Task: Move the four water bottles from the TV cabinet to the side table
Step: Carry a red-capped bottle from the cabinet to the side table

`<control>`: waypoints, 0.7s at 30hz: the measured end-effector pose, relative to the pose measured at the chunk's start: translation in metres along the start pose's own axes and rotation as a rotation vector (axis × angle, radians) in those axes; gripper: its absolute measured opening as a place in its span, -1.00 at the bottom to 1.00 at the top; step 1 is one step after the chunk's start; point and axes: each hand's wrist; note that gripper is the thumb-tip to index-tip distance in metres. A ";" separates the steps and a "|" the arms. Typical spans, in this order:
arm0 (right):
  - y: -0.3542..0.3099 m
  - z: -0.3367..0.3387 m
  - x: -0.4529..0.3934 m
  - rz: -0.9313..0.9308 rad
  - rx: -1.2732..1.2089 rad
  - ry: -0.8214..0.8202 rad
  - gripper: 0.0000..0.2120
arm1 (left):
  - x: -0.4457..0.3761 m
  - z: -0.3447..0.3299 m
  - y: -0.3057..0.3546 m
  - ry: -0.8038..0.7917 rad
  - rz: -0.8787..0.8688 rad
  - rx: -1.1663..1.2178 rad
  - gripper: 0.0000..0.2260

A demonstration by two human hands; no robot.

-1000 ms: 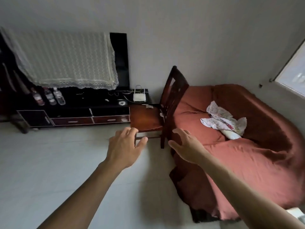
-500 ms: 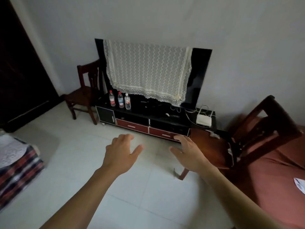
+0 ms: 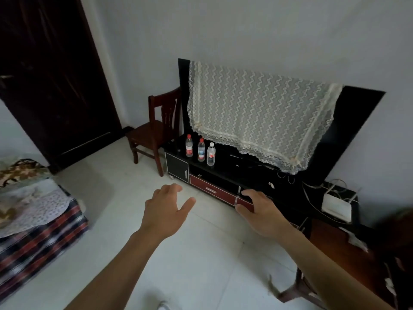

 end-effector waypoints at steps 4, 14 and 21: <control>-0.031 -0.011 -0.080 -0.002 0.017 -0.019 -0.46 | -0.075 0.001 -0.039 0.016 0.023 0.037 -0.50; -0.124 -0.029 -0.256 -0.001 0.079 0.003 -0.44 | -0.247 0.029 -0.133 0.013 0.068 0.085 -0.49; -0.158 -0.054 -0.374 0.024 0.023 -0.015 -0.50 | -0.343 0.032 -0.192 -0.012 0.063 0.134 -0.52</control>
Point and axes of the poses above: each hand's wrist, its own x-axis away from the middle knuckle, its own z-axis out of the back of the hand, y = z × x, and after that the axes turned 1 degree about z, right-handed
